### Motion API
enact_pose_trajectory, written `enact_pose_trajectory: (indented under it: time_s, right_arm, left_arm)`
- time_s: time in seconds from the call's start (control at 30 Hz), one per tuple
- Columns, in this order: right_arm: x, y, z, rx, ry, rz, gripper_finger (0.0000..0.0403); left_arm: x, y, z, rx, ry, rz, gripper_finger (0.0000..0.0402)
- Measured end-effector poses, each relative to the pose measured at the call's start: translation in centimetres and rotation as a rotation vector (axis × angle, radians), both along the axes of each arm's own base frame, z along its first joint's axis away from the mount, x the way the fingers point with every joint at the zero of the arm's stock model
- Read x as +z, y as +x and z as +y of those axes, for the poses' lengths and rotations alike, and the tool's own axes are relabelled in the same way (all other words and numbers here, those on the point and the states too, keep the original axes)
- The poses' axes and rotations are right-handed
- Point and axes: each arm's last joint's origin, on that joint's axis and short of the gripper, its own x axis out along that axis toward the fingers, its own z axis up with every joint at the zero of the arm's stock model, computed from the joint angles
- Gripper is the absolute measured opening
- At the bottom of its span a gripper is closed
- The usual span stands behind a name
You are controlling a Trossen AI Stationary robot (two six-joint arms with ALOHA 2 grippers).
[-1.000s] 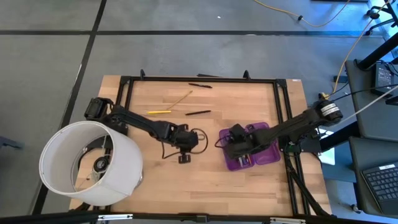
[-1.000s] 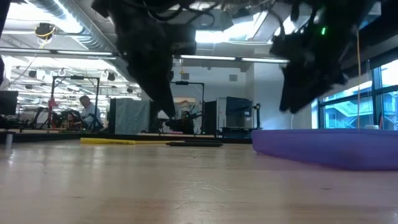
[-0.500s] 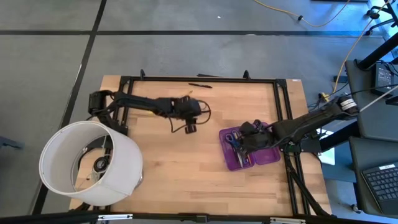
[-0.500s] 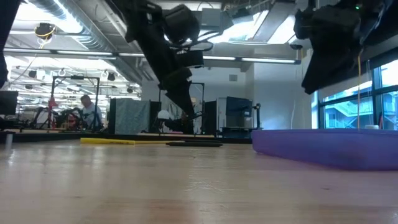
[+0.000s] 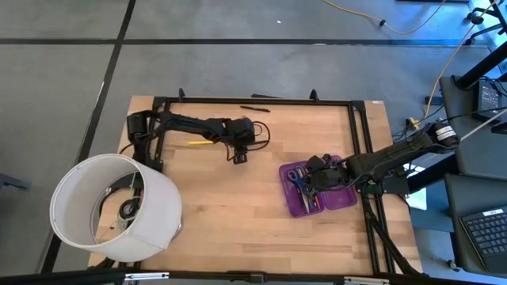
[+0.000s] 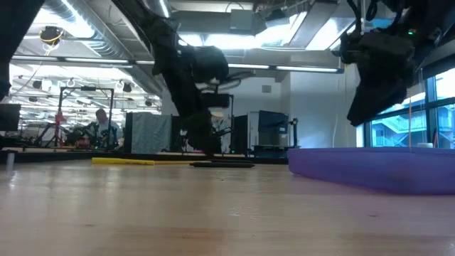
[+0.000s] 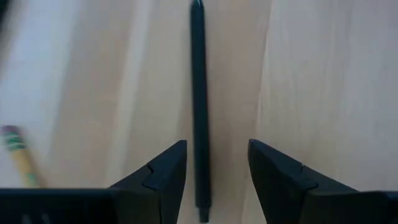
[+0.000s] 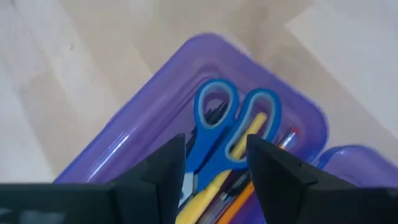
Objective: Pick & place school supplies into a supply box
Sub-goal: Put the bottom black pen into the supply box
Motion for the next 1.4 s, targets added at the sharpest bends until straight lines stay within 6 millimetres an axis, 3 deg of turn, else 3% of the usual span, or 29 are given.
enact_pose_trajectory:
  time_s: [0.23, 0.37, 0.93, 1.2, 1.4]
  right_arm:
    - [-0.4, -0.2, 0.0, 0.039, -0.005, 0.024, 0.0173]
    - [-0.4, -0.2, 0.0, 0.056, -0.014, 0.023, 0.0173]
    - [-0.4, -0.1, 0.0, 0.096, -0.040, 0.030, 0.0173]
    - [-0.3, 0.0, 0.1, 0.098, -0.037, 0.017, 0.0173]
    - [-0.2, 0.1, -0.1, -0.008, -0.015, -0.030, 0.0173]
  left_arm:
    - [-2.5, 0.4, 0.2, 0.005, -0.025, 0.055, 0.0166]
    - [-2.7, 0.3, 0.3, 0.013, -0.042, 0.061, 0.0153]
    - [-2.8, 0.5, -0.6, -0.029, -0.017, 0.078, 0.0015]
    - [-1.1, 0.5, -2.5, -0.106, 0.061, 0.074, 0.0020]
    - [1.9, 0.8, -4.8, -0.198, 0.115, -0.015, 0.0019]
